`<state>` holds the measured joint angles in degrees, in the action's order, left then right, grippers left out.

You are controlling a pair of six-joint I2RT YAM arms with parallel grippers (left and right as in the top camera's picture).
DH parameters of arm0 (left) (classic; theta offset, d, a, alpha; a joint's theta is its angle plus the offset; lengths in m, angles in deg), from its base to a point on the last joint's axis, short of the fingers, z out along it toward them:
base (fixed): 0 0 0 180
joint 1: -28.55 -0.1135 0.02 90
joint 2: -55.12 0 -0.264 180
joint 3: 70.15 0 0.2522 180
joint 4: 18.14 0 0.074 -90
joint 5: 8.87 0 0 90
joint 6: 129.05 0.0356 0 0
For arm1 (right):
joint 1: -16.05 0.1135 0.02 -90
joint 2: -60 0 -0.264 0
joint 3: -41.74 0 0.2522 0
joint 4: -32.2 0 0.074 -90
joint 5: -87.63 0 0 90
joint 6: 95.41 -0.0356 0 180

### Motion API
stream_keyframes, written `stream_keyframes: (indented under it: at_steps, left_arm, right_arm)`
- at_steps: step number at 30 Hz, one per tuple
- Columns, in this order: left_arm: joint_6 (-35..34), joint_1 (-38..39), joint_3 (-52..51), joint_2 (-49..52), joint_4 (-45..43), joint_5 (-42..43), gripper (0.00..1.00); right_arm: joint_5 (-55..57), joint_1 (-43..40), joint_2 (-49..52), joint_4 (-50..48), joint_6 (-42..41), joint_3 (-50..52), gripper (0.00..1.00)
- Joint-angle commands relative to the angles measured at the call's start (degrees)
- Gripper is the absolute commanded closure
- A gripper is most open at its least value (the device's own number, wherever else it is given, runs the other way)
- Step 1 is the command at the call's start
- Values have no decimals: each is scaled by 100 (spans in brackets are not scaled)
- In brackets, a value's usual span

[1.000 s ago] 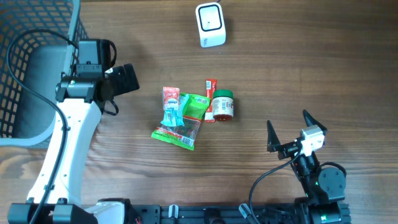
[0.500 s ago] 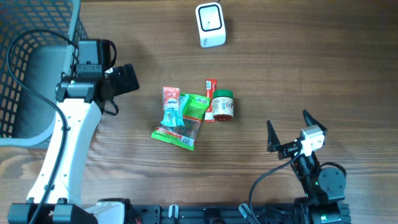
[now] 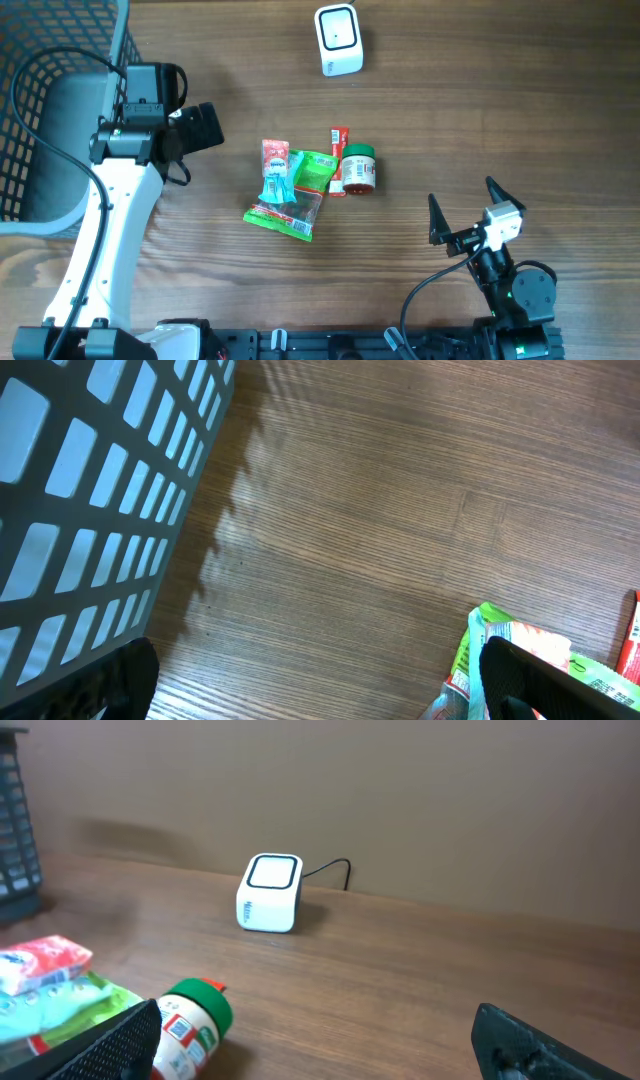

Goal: Scan the item barcode
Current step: 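Retract left arm beside basket and move right arm forward, then grasp green-lidded jar by the lid with right gripper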

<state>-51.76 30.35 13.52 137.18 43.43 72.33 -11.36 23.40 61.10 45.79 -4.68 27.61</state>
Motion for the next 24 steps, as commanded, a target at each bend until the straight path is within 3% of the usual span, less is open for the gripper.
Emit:
stream_keyframes:
  at_steps: [1, 6, 9, 12, 17, 21, 22, 24]
  left_arm:
    - [50, -33, 39, -24, 2, -72, 0]
    - [50, -33, 39, -24, 2, -72, 0]
    - [50, -33, 39, -24, 2, -72, 0]
    - [50, -33, 39, -24, 2, -72, 0]
    - [50, -33, 39, -24, 2, -72, 0]
    - [50, -33, 39, -24, 2, -72, 0]
    - [50, -33, 39, -24, 2, -72, 0]
    - [50, -33, 39, -24, 2, -72, 0]
  right_arm:
    - [-131, 20, -9, 369, -828, -343, 0]
    - [-17, 20, 651, 1749, -1123, -2065, 0]
    - [-83, 20, 2400, 2898, -1126, -4068, 0]
    - [-155, 20, 4789, 5193, -1139, -7014, 0]
    - [-229, 20, 8046, 8581, -1147, -10671, 1]
    - [-1526, 20, 9436, 8345, -1340, -11204, 2]
    - [-1687, 35, 9663, 8277, -1473, -11204, 18]
    - [-1287, 350, 10225, 8334, -1626, -11202, 26]
